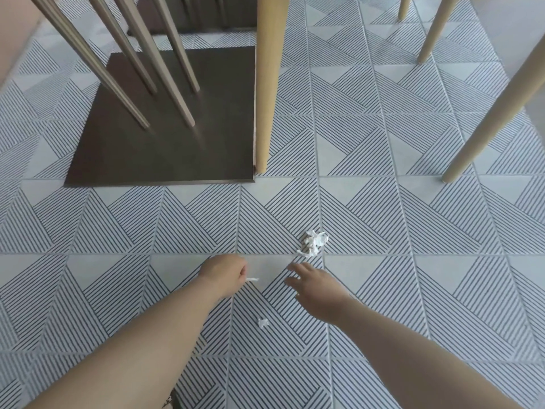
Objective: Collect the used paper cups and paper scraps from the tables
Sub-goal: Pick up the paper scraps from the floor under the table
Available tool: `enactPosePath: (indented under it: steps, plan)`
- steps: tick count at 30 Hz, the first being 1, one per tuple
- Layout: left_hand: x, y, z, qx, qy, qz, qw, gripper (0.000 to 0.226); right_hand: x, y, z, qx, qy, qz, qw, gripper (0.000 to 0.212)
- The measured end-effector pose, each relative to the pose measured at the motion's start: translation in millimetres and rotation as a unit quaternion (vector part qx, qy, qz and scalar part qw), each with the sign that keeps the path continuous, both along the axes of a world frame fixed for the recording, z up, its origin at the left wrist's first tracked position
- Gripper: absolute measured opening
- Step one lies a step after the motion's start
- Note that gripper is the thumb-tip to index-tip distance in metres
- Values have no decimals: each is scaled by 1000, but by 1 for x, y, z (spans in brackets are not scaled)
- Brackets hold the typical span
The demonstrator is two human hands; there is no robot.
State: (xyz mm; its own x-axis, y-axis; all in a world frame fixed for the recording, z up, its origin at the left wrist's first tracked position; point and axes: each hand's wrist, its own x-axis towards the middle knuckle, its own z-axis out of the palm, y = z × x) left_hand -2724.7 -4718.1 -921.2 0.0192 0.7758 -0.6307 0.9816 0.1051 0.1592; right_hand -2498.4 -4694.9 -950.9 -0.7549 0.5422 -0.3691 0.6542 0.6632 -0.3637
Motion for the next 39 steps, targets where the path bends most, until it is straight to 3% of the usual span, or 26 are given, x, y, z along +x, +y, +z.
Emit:
enactPosePath:
  steps: [9,16,19,23,30,39]
  plan:
    - [-16,-15,2,-4,-6,22,1000,14,-36,-41,-8,-55,-15,76,995,42]
    - [-21,-10,2,-14,-2,33,999,14,-47,-34,-10,-54,18,89,994,14]
    - [-14,-3,1,-9,-12,31,999,13,-49,-18,-7,-31,24,39,998,14]
    - [4,9,1,-3,-27,14,1000,8,-33,23,3,-6,36,-107,994,14]
    - [50,40,0,31,-68,-1,997,13,8,59,11,-4,42,-321,946,21]
    - [77,70,-12,70,-181,101,976,25,29,64,1,-30,14,-303,952,64]
